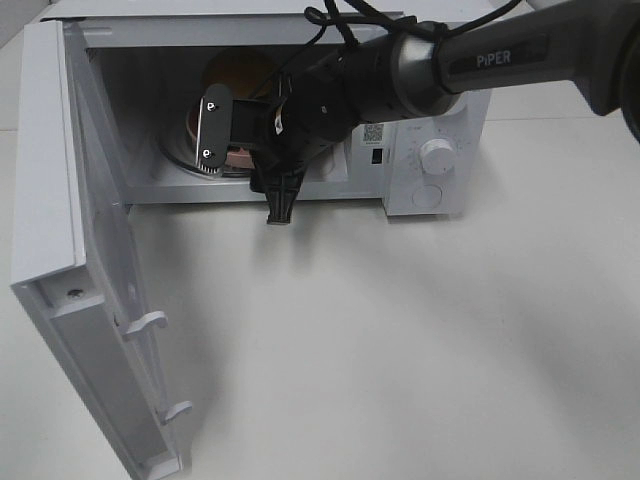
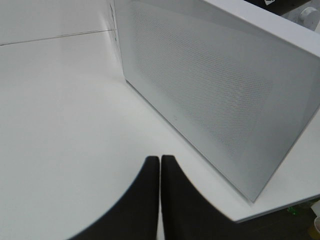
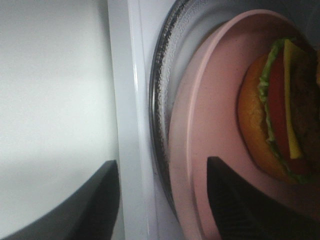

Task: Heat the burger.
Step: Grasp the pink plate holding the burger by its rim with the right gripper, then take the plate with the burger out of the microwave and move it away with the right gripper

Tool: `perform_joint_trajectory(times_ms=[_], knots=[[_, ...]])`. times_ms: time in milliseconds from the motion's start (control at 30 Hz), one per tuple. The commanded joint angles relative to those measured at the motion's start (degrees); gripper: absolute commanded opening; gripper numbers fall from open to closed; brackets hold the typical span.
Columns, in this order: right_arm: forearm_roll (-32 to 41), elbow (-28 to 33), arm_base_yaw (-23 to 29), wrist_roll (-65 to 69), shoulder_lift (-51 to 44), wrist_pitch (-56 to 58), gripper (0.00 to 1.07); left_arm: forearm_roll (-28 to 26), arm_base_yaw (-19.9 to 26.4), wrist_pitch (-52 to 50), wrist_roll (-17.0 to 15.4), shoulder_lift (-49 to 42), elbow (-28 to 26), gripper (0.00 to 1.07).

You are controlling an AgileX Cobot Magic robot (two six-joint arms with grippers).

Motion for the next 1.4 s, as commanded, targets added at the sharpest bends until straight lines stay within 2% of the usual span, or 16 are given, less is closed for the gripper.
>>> perform_joint_trajectory(times_ms=[33, 500, 600, 633, 700, 733, 800, 833, 867, 1100, 1400], knots=[[-0.11, -0.29, 0.11, 0.63, 0.17, -0.46, 0.50, -0.23, 0.00, -0.46, -0.29, -0.97, 0.06, 0.00], [-1.03, -0.29, 0.11, 1.55, 2.12, -0.80, 0.47, -0.23, 0.00, -0.46, -0.29, -0.97, 0.06, 0.00], [-1.15, -0.29, 0.11, 1.55, 2.12, -0.74, 0.43, -0.23, 0.00, -0.46, -0.29, -0.97, 0.06, 0.00], [-1.15, -0.29, 0.11, 1.55, 2.12, -0.69, 0.38, -0.23, 0.00, -0.46, -0.29, -0.97, 0.06, 0.00], [-1.15, -0.29, 0.11, 1.55, 2.12, -0.69, 0.35, -0.23, 0.00, -0.46, -0.29, -0.97, 0.06, 0.00], [-1.15, -0.29, 0.11, 1.55, 2.12, -0.57, 0.28, -0.23, 0.00, -0.46, -0.29, -0.97, 0.06, 0.00], [-1.15, -0.29, 0.11, 1.55, 2.12, -0.46, 0.25, -0.23, 0.00, -0.46, -0.29, -0.97, 0.06, 0.00], [-1.15, -0.29, 0.11, 1.55, 1.89, 0.23, 0.20, -0.23, 0.00, -0.46, -0.29, -0.97, 0.06, 0.00], [-1.15, -0.29, 0.11, 1.55, 1.89, 0.23, 0.20, -0.23, 0.00, -0.46, -0.29, -0.97, 0.06, 0.00], [-1.15, -0.29, 0.11, 1.60, 0.80, 2.86, 0.02, -0.23, 0.00, -0.46, -0.29, -0.97, 0.06, 0.00], [-1.15, -0.29, 0.11, 1.09, -0.17, 5.79, 0.00, -0.23, 0.00, -0.46, -0.29, -0.97, 0.06, 0.00]])
